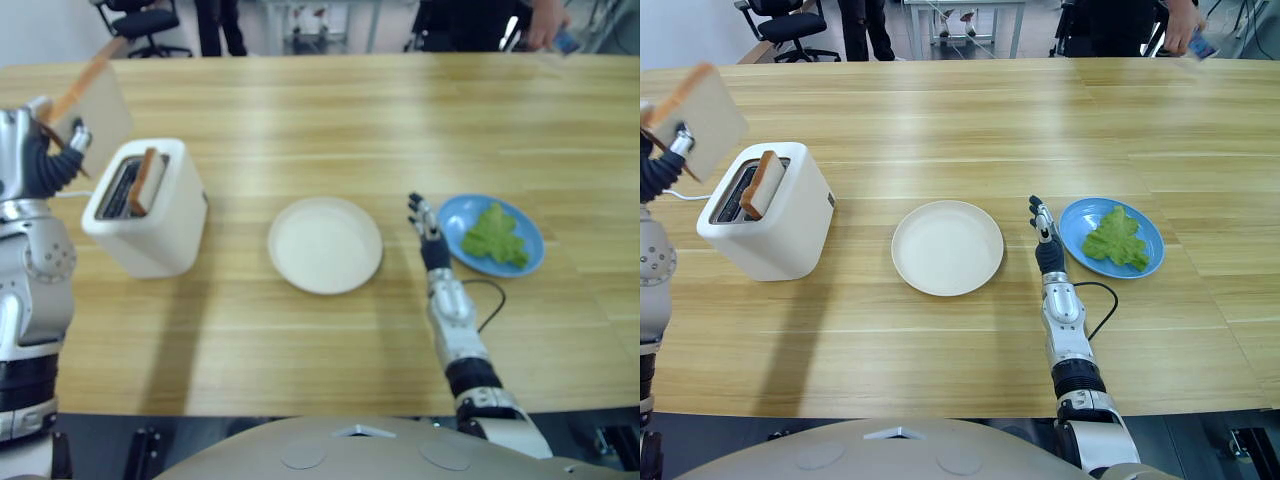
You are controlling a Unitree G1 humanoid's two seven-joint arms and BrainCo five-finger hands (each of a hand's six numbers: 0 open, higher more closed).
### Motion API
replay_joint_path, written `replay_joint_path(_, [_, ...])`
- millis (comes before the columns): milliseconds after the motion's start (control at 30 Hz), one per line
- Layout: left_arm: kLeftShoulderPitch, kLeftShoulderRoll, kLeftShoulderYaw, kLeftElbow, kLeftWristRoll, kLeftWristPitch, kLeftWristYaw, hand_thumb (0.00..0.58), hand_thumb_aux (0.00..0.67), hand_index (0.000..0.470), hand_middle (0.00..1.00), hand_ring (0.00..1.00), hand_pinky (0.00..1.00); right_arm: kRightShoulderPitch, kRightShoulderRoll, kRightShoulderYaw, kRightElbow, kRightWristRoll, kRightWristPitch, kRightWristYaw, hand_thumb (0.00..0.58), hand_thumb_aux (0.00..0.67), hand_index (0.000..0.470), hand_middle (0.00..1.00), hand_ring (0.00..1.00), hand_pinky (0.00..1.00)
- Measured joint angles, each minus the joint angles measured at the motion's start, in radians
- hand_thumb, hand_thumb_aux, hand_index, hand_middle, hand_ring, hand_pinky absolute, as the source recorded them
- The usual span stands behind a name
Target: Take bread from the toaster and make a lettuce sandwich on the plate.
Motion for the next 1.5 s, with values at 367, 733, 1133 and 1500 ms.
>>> replay_joint_path(367, [-0.05,-0.266,-0.144,-0.12,-0.246,-0.17,-0.091,0.58,0.67,0.46,1.0,1.0,1.0,0.005,0.011,0.003,-0.004,-0.001,0.011,-0.001,0.0,0.0,0.0,0.0,0.0,0.0])
replay_joint_path(733, [-0.094,-0.613,-0.511,0.427,-0.462,-0.193,-0.389,0.58,0.67,0.46,1.0,1.0,1.0,0.002,0.006,0.001,-0.006,-0.002,0.019,-0.001,0.0,0.0,0.0,0.0,0.0,0.0])
replay_joint_path(1133, [-0.153,-0.562,-0.633,0.649,-0.313,-0.133,-0.437,0.562,0.552,0.379,1.0,1.0,1.0,0.008,0.001,0.0,-0.025,-0.002,0.024,0.0,0.0,0.0,0.0,0.0,0.0,0.0])
replay_joint_path(1500, [-0.138,-0.4,-0.724,0.457,0.082,0.022,-0.304,0.0,0.0,0.0,0.0,0.0,0.0,0.008,-0.001,0.001,-0.031,-0.002,0.038,0.0,0.0,0.0,0.0,0.0,0.0,0.0])
